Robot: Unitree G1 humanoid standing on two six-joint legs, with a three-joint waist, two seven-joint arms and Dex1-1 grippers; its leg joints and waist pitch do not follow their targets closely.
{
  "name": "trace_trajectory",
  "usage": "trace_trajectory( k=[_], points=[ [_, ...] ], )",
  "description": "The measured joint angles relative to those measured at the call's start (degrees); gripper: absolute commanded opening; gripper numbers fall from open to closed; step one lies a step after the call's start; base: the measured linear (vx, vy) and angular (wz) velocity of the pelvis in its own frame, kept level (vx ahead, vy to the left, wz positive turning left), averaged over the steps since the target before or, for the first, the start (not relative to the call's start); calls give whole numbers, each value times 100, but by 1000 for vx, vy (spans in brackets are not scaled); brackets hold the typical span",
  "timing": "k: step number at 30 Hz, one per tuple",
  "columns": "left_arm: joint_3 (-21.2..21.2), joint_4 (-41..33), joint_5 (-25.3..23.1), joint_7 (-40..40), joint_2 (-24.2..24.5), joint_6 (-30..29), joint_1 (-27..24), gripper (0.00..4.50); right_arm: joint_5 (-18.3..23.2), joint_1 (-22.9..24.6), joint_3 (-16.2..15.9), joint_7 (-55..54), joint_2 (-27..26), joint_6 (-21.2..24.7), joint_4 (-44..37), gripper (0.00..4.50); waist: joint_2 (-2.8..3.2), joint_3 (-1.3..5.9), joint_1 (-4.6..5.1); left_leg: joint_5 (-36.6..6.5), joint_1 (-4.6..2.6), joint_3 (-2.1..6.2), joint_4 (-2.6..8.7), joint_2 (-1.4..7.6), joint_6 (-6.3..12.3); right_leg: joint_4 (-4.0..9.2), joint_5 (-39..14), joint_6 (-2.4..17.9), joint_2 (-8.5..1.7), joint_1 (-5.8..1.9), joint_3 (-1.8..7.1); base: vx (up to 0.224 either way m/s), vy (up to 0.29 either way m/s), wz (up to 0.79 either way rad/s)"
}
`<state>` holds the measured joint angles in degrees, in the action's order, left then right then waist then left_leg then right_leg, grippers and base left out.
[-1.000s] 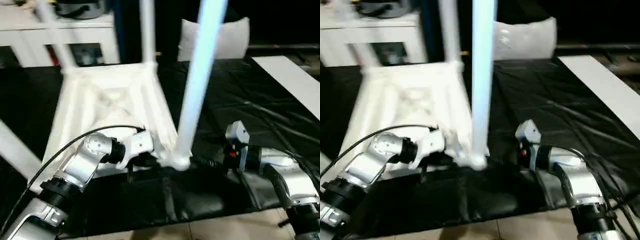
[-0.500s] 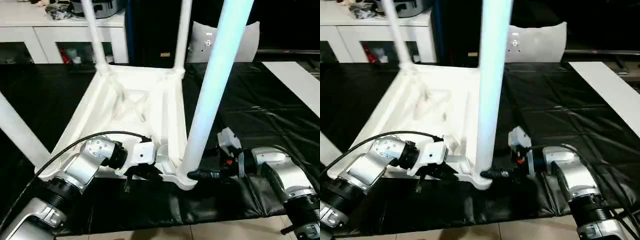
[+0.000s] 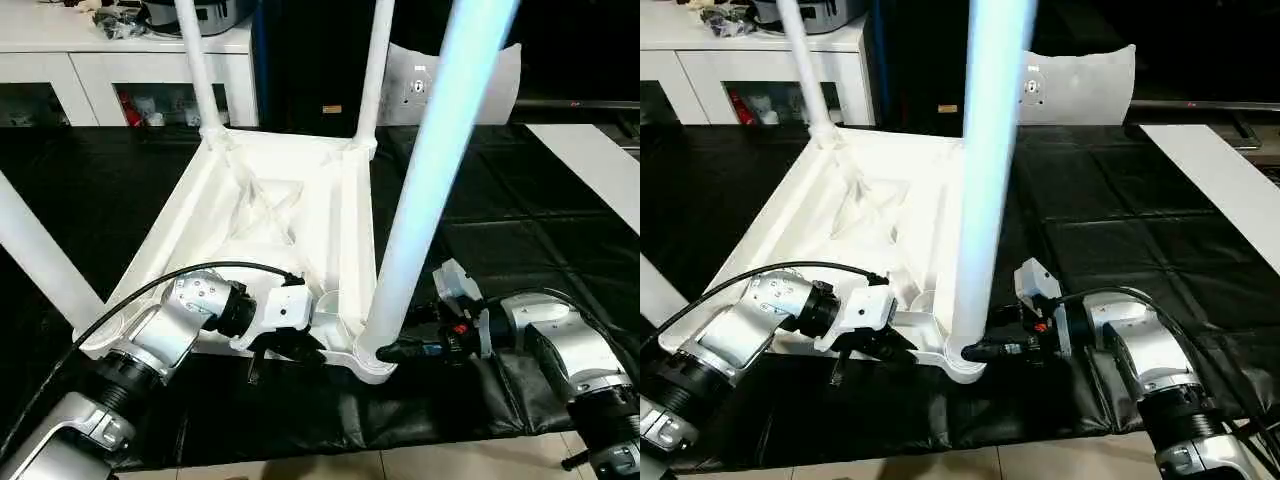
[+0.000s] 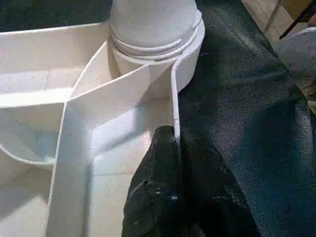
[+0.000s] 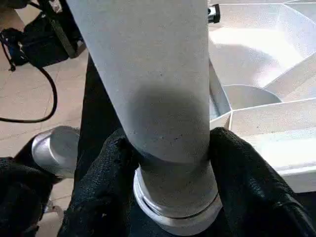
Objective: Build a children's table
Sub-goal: Rotate leg to tighten
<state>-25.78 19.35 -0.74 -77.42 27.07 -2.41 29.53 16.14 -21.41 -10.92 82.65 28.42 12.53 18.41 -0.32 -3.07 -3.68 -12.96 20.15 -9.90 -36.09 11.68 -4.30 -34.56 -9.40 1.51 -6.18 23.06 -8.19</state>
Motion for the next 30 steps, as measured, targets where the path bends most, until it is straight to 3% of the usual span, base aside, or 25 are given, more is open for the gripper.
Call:
trace_trajectory(
  k=[5, 9, 16, 18, 21, 23, 25, 30],
  points=[
    [8, -13, 43, 16, -38, -173, -1, 0, 52, 171, 77, -132, -27, 157, -222, 195, 1, 0, -4, 0, -1, 0, 4, 0, 0, 0, 0, 0, 0, -1, 0, 0, 0, 0],
    [195, -59, 20, 441, -208, -837, -6, 0, 118, 496, 363, -986, -385, 449, -495, 195, 1, 0, 38, 6, -2, -5, 7, 0, -9, -4, -8, -14, 0, -13, 7, 0, 0, 0],
    [571, -59, -176, 1769, -815, -1826, -5, 0, -364, 369, 753, -3071, -1211, 648, -465, 192, 1, 1, 415, 12, -6, 13, 14, 0, -21, 47, -12, -21, 2, -17, -38, 0, 0, 0],
    [789, 6, -348, 2512, -1267, -2200, 20, 0, -675, 195, 903, -4125, -1721, 791, -402, 192, 0, 0, 515, 14, 1, 14, 13, -1, -23, 56, -12, -20, 2, -10, -39, 0, 0, 0],
    [901, 29, -412, 3216, -1673, -2490, 59, 0, -864, 55, 1009, -5125, -2107, 937, -377, 192, 0, 1, 571, 14, 4, 15, 15, -2, -23, 65, -12, -20, 2, -8, -41, 0, 0, 0],
    [918, 29, -460, 3469, -1833, -2582, 78, 0, -909, -26, 1071, -5445, -2250, 952, -323, 192, 4, 3, 570, 11, 5, 15, 27, -6, -18, 66, -11, -20, 2, -7, -35, 0, 0, 0],
    [923, 29, -548, 3690, -1942, -2605, 101, 0, -920, -101, 1121, -5709, -2363, 928, -244, 247, 4, 3, 534, 9, 7, 15, 48, -7, -18, 59, -7, -16, 2, -1, -34, 0, 0, 0],
    [897, 28, -578, 3781, -2021, -2604, 143, 0, -982, -71, 1126, -5846, -2425, 758, -249, 298, 14, 9, 436, 24, 4, 15, 103, -7, 12, 48, -1, 17, 9, 14, -35, 0, 0, 0]
  ],
)
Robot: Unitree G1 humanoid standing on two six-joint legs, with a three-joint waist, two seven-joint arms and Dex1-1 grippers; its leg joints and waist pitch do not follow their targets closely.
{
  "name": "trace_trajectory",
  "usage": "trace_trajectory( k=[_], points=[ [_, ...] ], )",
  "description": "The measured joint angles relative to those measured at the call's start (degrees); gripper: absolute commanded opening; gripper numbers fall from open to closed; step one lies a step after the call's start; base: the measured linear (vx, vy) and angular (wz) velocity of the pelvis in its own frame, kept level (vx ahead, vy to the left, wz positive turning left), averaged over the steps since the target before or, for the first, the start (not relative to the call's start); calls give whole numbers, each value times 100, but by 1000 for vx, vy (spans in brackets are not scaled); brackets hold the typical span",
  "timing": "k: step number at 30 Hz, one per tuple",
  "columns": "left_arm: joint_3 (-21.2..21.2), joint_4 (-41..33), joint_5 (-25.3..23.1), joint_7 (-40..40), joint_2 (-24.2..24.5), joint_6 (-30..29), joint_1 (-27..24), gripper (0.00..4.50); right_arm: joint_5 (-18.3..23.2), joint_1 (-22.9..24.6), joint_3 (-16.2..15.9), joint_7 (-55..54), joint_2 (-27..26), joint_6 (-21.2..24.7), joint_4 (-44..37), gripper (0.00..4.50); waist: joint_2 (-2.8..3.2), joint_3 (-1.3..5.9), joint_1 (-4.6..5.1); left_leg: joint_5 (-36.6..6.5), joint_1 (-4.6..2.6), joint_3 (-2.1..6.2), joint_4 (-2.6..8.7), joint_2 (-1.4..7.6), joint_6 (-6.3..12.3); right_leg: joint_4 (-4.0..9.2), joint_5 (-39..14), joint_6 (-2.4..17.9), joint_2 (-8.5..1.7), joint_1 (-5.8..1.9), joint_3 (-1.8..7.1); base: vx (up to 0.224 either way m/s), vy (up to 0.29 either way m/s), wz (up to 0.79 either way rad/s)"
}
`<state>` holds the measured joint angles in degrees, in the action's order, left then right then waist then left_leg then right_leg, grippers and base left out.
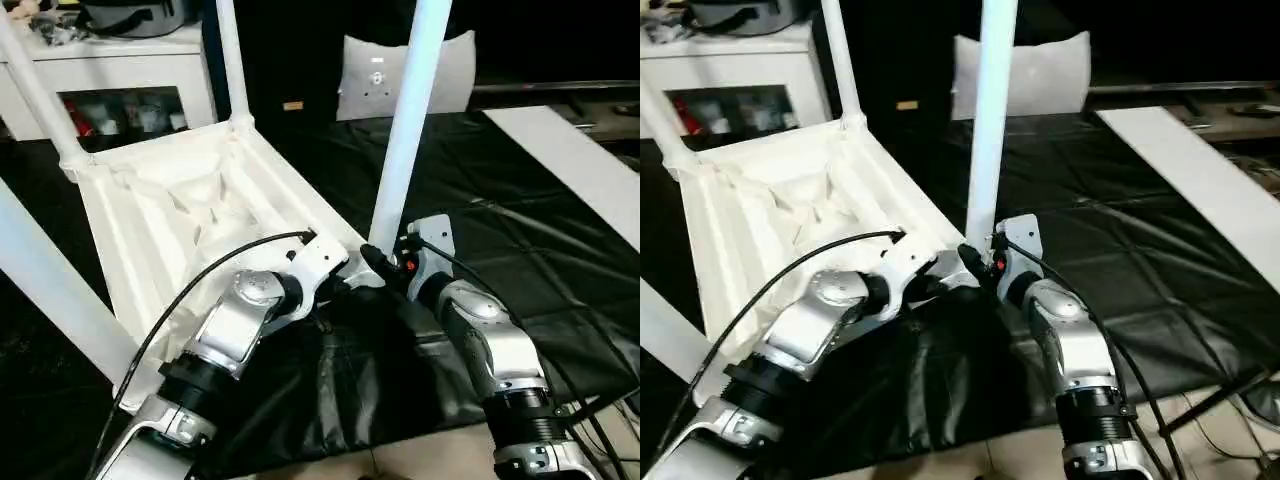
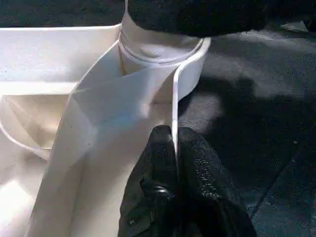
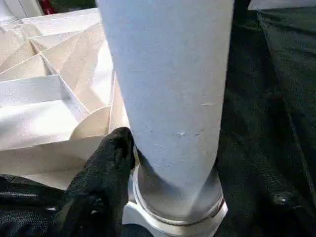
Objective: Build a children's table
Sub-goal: Rotate leg to tighten
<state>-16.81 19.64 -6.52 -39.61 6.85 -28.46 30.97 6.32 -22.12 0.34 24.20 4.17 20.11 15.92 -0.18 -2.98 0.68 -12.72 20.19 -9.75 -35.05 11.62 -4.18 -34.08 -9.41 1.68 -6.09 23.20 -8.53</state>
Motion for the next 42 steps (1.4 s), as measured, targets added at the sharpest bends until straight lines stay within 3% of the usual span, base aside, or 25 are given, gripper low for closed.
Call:
trace_trajectory(
  k=[8, 16, 18, 22, 27, 29, 30, 34, 42],
  points=[
    [-176, -32, 8, -294, 244, 203, 6, 0, 97, 242, -35, 396, 179, -306, -30, 363, 1, -1, -66, -3, -5, -6, 7, 1, -9, 0, 0, 3, 3, 4, 6, 0, 0, 0],
    [-262, -97, 197, -1208, 849, 810, -130, 0, 337, 467, -259, 1893, 1185, -555, -258, 428, 3, -3, -118, -10, -3, -6, 6, 2, -20, -1, 1, 4, 3, 4, 6, 0, 0, 0],
    [-348, -112, 268, -1675, 1184, 1092, -139, 0, 377, 474, -363, 2506, 1517, -716, -272, 447, -7, -7, -158, -9, -3, -6, 5, 4, -19, -4, 1, 6, 3, 4, 4, 0, 0, 0],
    [-503, -112, 397, -2480, 1678, 1662, -161, 0, 486, 406, -471, 3411, 2079, -924, -209, 447, -8, -7, -295, -8, -6, -7, 2, 5, -18, -4, 1, 5, 3, 2, 6, 0, 0, 0],
    [-623, -97, 403, -2993, 1899, 2085, -159, 0, 736, 396, -675, 4352, 2242, -928, -216, 447, -13, -5, -417, 2, -11, -14, -2, 2, -2, -4, 1, 6, 1, -2, 23, 0, 0, 0],
    [-673, -98, 421, -3117, 1925, 2183, -159, 0, 772, 388, -759, 4566, 2294, -938, -213, 447, -20, -5, -429, 3, -11, -18, -3, 1, 0, -6, 1, 6, 1, -2, 29, 0, 0, 0],
    [-696, -98, 446, -3216, 1968, 2243, -159, 0, 778, 377, -771, 4696, 2307, -969, -192, 418, -27, -4, -426, 2, -9, -19, -3, 2, 0, -8, 1, 6, 1, -2, 30, 0, 0, 0],
    [-782, -99, 522, -3517, 2090, 2379, -159, 0, 839, 240, -805, 4995, 2323, -1090, 7, 394, -36, -3, -421, 2, -11, -22, -3, 2, -6, -15, 1, 5, 1, -3, 33, 0, 0, 0],
    [-886, -131, 582, -3828, 2113, 2526, -160, 0, 1109, 170, -988, 5592, 2325, -817, 73, 328, -58, -3, -461, 3, -10, -25, -7, 3, -7, -18, 1, 5, -1, -4, 34, 0, 0, 0]
  ],
)
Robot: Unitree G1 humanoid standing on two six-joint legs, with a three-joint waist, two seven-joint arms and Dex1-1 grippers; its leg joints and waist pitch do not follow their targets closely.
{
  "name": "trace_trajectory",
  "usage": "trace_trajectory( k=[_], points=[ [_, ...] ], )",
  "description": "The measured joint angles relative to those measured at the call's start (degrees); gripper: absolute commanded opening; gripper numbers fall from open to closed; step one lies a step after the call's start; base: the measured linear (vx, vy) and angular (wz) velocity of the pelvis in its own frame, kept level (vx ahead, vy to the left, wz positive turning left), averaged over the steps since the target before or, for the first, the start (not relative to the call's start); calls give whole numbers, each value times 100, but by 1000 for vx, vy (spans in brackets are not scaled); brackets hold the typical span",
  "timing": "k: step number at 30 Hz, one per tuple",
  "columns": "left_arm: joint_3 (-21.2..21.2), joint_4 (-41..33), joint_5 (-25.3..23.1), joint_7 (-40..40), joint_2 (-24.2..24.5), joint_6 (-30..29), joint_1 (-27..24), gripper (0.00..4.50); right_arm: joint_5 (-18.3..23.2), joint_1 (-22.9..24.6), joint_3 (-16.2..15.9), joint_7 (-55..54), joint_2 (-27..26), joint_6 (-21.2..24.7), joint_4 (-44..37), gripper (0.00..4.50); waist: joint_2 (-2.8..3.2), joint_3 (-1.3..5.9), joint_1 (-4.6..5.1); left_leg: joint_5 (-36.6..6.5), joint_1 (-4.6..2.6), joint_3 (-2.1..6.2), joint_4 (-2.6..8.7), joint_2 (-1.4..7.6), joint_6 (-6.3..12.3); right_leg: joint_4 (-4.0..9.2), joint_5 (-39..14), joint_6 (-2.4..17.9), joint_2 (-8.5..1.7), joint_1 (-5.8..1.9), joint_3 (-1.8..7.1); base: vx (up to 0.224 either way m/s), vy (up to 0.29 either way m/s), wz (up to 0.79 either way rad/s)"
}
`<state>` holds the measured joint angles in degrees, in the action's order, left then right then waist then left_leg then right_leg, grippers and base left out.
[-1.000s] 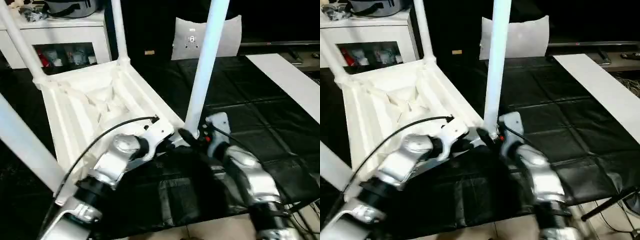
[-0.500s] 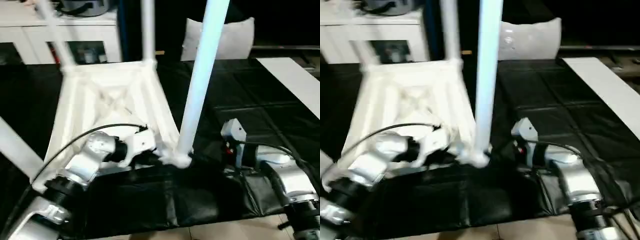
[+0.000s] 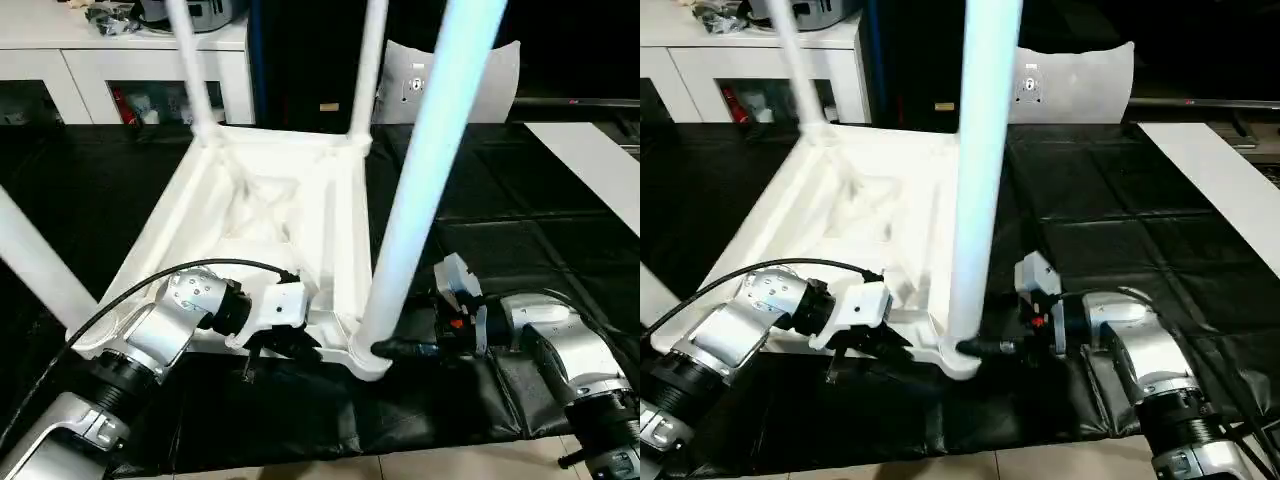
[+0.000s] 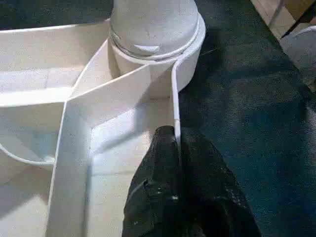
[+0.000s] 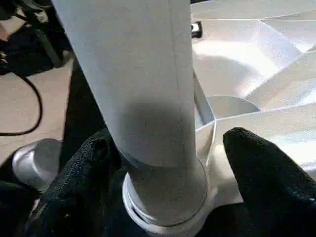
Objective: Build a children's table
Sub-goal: Rotate leg to tighten
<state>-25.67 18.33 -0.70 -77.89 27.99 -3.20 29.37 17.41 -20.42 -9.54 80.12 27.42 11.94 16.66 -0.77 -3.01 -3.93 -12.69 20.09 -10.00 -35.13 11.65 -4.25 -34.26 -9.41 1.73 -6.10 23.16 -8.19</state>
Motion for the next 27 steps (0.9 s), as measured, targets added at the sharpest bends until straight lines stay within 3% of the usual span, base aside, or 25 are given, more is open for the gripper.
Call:
trace_trajectory(
  k=[14, 19, 24, 27],
  points=[
    [-11, 4, 0, -25, 9, 73, 0, 0, 47, -44, -68, 253, 25, 125, 50, 205, -1, 0, -2, -1, -1, 0, -1, 1, -4, -6, 0, -1, 0, 0, -1, 0, 0, 0],
    [-11, -2, 1, -30, 23, 65, -1, 0, 77, -37, -64, 240, 16, 245, 16, 194, 1, 0, -2, -8, -2, 0, -1, 1, -14, -7, 0, -1, 0, 0, -1, 0, 0, 0],
    [71, -265, -29, 262, -72, -769, -25, 0, 116, 183, 54, -327, -115, 700, -420, 194, 10, 2, -1, -3, -10, 0, -2, 1, -37, -15, 2, 2, 0, -3, 2, 0, 0, 0],
    [167, -345, -119, 620, -222, -1221, -34, 0, 61, 271, 183, -856, -261, 835, -529, 194, 12, 3, 53, 12, -18, 1, -2, 1, -50, -15, -5, -15, 2, -6, 2, 0, 0, 0]
  ],
)
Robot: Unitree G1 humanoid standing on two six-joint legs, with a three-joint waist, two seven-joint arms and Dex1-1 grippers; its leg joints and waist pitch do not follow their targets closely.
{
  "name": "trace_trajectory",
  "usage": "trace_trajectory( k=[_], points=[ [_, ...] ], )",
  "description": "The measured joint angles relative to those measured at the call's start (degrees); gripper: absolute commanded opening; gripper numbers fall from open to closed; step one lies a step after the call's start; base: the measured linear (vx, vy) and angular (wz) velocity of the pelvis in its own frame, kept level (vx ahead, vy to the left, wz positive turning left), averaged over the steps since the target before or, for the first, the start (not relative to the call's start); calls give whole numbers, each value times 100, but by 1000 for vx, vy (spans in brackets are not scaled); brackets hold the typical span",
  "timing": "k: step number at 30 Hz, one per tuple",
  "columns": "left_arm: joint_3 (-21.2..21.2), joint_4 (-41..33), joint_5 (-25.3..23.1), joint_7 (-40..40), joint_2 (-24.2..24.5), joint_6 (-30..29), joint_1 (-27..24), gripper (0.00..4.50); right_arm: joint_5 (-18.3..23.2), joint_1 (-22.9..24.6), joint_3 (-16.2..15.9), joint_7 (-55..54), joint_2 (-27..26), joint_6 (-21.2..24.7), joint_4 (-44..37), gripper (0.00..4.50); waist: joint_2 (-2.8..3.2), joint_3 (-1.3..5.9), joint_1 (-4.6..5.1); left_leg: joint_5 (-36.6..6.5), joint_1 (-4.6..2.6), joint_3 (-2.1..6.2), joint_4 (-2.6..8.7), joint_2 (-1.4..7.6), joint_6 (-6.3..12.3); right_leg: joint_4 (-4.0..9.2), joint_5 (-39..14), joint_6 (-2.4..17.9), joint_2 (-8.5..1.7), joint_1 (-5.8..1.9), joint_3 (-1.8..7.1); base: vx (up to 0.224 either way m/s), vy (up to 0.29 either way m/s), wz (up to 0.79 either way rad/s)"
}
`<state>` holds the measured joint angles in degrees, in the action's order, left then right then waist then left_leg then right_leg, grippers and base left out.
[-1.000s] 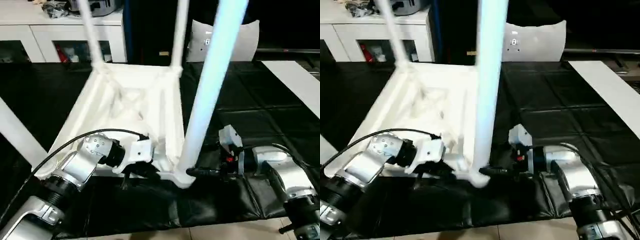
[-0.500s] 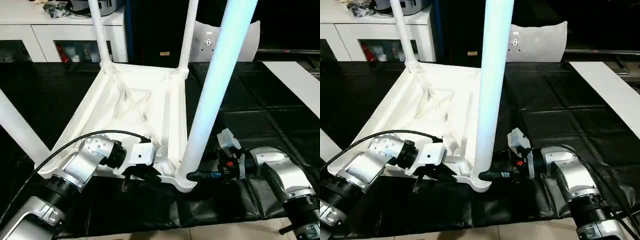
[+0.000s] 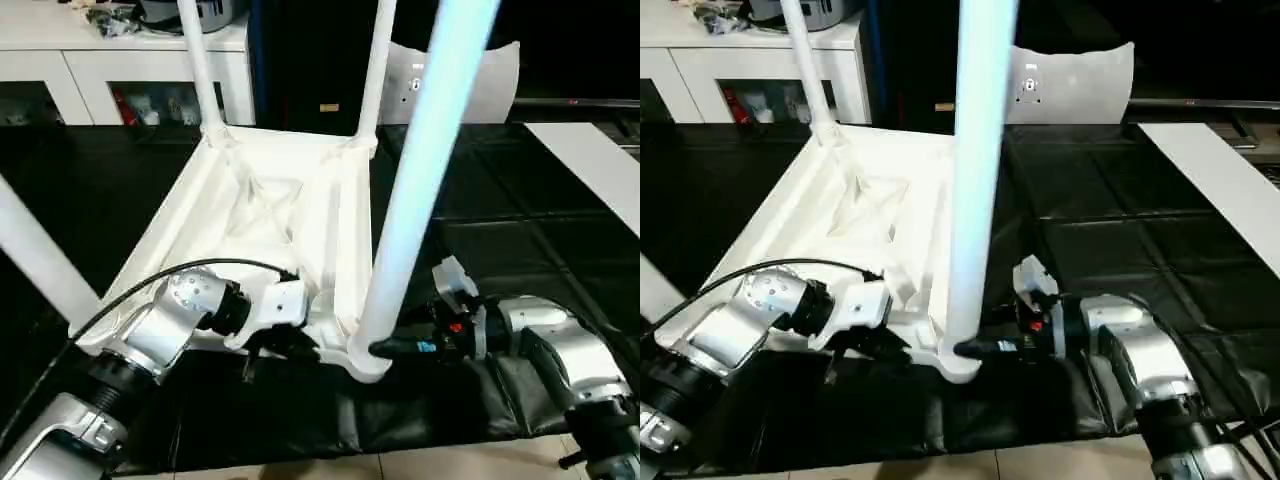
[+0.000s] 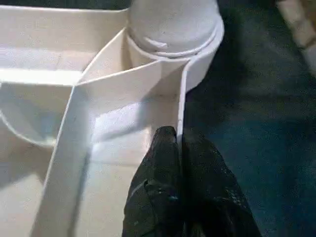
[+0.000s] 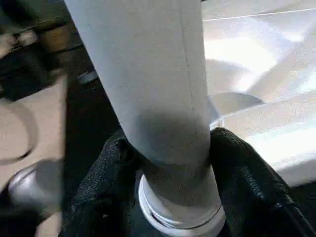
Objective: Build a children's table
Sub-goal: Rotate leg to tighten
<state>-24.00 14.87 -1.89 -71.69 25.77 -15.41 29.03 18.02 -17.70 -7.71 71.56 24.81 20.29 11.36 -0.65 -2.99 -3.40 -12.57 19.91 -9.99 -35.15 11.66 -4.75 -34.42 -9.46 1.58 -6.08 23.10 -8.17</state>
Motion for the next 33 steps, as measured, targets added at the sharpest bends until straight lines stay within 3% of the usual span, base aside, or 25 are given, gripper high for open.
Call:
trace_trajectory(
  k=[5, 9, 15, 16, 23, 29, 33],
  points=[
    [411, 12, -166, 1359, -752, -937, -69, 0, -376, 48, 568, -1952, -864, 153, -19, 193, 15, 7, 330, 17, -2, 16, -5, 7, -18, 23, 6, -2, 25, 3, -8, 0, 0, 0],
    [703, 119, -215, 2366, -1384, -1356, -70, 0, -717, -136, 745, -3385, -1500, 219, 33, 192, 18, 8, 463, 20, 12, 44, -9, 25, -24, 39, 14, 10, 69, 5, -5, 0, 0, 0],
    [855, 466, -453, 3475, -2028, -1536, 198, 0, -1053, -566, 948, -4881, -2192, 113, 427, 192, 25, 8, 439, 15, 28, 46, 21, 22, -18, 43, 18, 15, 71, 19, 0, 0, 0, 0],
    [851, 467, -455, 3511, -2041, -1536, 206, 0, -1074, -571, 947, -4916, -2208, 40, 458, 247, 27, 9, 428, 13, 30, 44, 29, 21, -12, 44, 16, 19, 71, 23, 2, 0, 0, 0],
    [719, 470, -463, 3413, -1894, -1343, 266, 0, -1153, -528, 859, -4891, -2210, -246, 471, 306, 43, 6, 361, 24, 64, 30, 44, 22, 18, 25, 19, 50, 78, 81, 21, 0, 0, 0],
    [702, 412, -447, 3073, -1609, -1214, 199, 0, -1089, -358, 735, -4369, -1901, -503, 439, 355, 43, 6, 325, 26, 55, 19, 35, 21, 15, 26, 36, 61, 81, 79, 41, 0, 0, 0],
    [596, 399, -341, 2670, -1272, -877, 146, 0, -934, -192, 587, -3462, -1299, -657, 252, 392, 42, 5, 302, 26, 52, 14, 31, 18, 15, 26, 40, 57, 82, 78, 58, 0, 0, 0]
  ],
)
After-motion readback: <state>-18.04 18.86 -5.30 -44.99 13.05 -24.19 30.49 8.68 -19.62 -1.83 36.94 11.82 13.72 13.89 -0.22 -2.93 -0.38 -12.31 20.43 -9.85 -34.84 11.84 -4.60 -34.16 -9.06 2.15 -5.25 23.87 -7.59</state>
